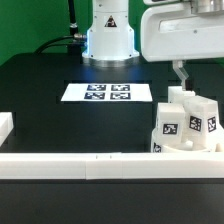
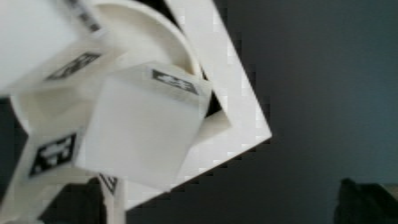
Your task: Assemble stool
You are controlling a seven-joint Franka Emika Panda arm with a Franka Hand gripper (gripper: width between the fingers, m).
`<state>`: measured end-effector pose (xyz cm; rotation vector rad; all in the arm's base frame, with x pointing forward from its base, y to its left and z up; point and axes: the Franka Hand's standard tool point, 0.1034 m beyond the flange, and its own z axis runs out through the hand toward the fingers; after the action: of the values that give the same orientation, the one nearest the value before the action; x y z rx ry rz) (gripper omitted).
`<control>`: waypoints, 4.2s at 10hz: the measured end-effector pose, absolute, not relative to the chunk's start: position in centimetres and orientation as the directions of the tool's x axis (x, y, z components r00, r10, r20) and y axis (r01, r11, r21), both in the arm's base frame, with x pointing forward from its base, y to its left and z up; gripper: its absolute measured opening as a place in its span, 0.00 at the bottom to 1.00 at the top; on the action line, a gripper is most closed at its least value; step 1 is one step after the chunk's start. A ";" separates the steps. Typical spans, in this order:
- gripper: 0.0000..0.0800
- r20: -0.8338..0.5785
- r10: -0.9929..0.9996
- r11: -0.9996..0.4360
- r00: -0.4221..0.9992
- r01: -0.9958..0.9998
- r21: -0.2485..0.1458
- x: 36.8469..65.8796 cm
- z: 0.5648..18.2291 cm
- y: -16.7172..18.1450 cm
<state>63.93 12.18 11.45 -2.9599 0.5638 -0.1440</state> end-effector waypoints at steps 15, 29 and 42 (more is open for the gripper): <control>0.81 0.055 0.541 -0.841 0.840 0.538 0.058 63.1 8.9 11.8; 0.42 0.053 0.156 -0.988 0.986 0.155 0.024 62.8 7.6 10.9; 0.42 -0.033 -0.966 -0.247 0.256 -0.952 -0.179 63.0 7.6 11.9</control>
Offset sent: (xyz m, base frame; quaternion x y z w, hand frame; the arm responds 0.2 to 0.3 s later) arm 0.0000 0.0000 0.0000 0.0000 0.0000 -0.1938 0.9810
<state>63.01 11.87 7.60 -2.3563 1.8179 -0.1253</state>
